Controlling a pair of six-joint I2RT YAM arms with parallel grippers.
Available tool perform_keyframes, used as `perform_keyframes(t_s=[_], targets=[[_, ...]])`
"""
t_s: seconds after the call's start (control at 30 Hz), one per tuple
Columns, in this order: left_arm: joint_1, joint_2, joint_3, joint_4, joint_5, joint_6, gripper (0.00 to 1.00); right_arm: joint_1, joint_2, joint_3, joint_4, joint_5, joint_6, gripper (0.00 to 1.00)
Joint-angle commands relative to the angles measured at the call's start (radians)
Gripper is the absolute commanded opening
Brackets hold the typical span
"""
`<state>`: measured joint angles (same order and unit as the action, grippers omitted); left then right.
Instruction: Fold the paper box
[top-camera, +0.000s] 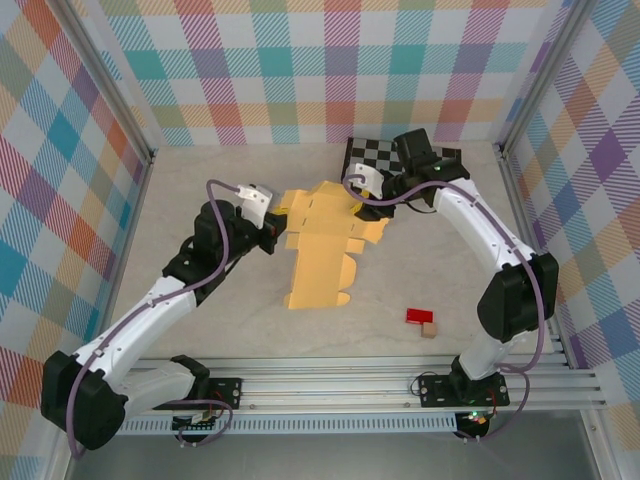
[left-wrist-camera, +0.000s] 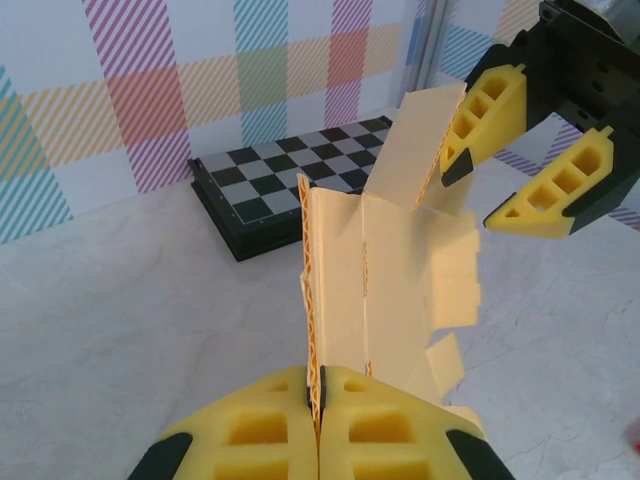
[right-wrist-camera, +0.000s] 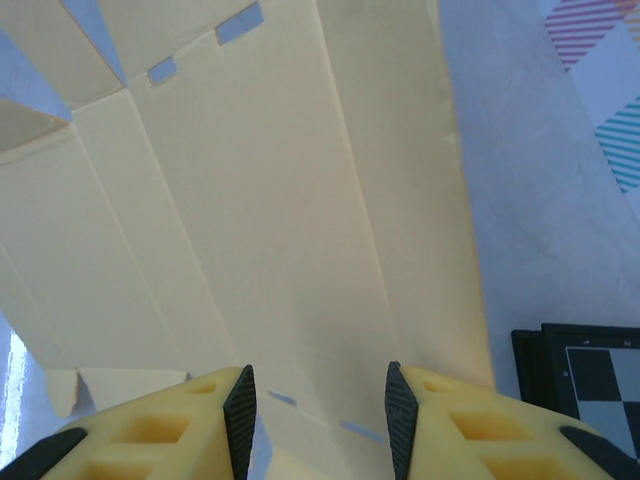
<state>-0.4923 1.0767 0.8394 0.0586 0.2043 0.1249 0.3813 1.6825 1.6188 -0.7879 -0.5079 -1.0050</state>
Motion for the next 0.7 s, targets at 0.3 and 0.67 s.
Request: perform_keyframes(t_s=[0.3,0.67], targets=[[-0.032,-0.032,-0.015,-0.008,-0.001,0.051,0.00,-0.005,-0.073,-0.015,0.043,0.123,-0.032,0.44],[-0.046,-0.021,-0.013,-0.005,-0.006,0.050,0.00,-0.016,-0.076,-0.027,0.027,0.027,-0.051,0.48]])
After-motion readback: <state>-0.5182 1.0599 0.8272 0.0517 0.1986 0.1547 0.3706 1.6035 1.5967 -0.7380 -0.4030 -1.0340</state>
